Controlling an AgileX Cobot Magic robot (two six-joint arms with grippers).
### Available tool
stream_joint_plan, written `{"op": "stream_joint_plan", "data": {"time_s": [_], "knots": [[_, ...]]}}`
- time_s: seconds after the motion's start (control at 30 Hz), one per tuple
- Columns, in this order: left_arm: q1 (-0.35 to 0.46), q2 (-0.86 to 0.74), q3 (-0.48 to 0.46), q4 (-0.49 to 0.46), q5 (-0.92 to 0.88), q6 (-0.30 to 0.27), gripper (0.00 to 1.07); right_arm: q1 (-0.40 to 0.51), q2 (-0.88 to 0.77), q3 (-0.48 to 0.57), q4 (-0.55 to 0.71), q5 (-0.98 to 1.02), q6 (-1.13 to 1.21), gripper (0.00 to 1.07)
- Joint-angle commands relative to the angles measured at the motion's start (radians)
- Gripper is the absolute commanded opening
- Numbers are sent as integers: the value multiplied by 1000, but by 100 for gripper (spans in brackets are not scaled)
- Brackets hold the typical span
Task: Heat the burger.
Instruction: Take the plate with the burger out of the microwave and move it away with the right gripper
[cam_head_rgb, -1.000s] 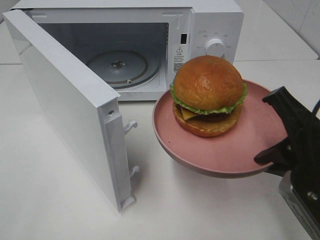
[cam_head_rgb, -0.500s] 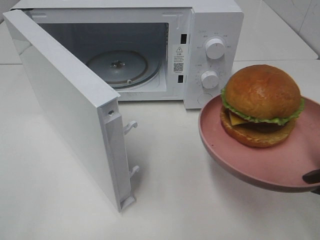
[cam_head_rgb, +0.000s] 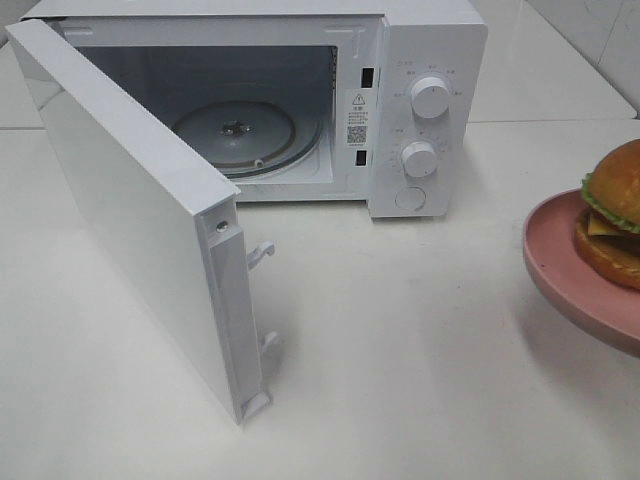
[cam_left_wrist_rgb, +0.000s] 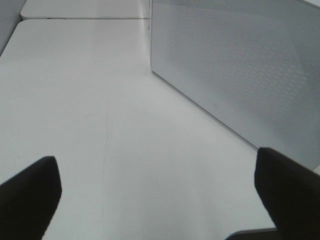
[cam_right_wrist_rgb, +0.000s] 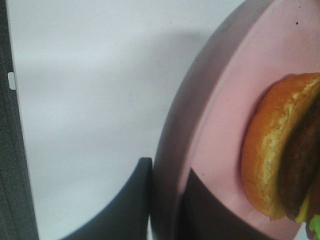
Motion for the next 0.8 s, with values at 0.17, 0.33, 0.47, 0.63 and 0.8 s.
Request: {"op": "stream_joint_plan", "data": {"time_s": [0.17,0.33,0.47,0.63,0.8], "knots": [[3,-16,0,-6,-11,-4,99,2,-13,-10,-153,25,255,0],[3,-16,0,-6,-11,-4,99,2,3,-10,-211,45,429,0],[3,-16,0,-6,-11,-4,99,2,80,-10,-273,96,621,0],[3,-16,0,-6,-11,-4,99,2,197,-12,-327,124,864,0],[3,-16,0,-6,-11,-4,99,2,305,-17,-357,121,1093,1]]}}
